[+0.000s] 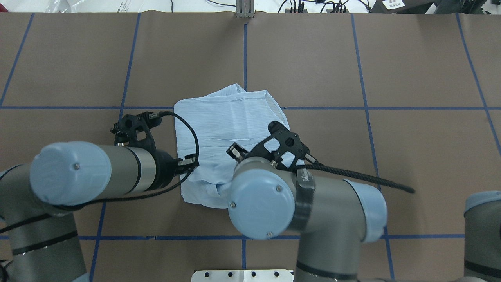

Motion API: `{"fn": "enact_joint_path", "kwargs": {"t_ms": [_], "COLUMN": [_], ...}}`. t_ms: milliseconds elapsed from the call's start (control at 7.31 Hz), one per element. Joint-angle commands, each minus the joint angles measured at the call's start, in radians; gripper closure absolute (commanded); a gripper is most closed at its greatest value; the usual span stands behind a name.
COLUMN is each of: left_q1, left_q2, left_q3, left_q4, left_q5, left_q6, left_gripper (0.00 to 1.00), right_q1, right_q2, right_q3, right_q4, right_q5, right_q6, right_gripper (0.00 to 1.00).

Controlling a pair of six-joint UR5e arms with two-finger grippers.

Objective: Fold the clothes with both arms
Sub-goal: 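Lift the near edge with both grippers and fold it away from the robot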

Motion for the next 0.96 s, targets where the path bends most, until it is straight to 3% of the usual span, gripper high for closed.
{"fn": "enact_joint_path", "kwargs": {"t_ms": [0,274,547,821], "left_q1": [-0.103,-0.155,-0.200,-0.217], "left_q2": [-0.066,-0.117,-0.125,-0.198], "left_q3": [0.146,0.314,0.437,0.569], "left_q4": [-0.006,-0.039,-0.161,-0.206], "left_q5": [0.002,0.004,0.004,0.004], "left_q6": [0.070,0.106,0.159,0.173], "left_gripper": [1.00,1.00,1.00,1.00], "right_q1": [0.113,0.157,0.185,0.199], "right_q2": [0.112,0.198,0.209,0.211], "right_q3": [-0.313,-0.544,-0.604,-0.643], "right_q4": [0.178,0.318,0.352,0.381], "right_q5": [0.003,0.006,0.036,0.054], "right_q6": [-0.092,-0.152,-0.207,-0.270], "right_gripper": [1.00,1.00,1.00,1.00]}}
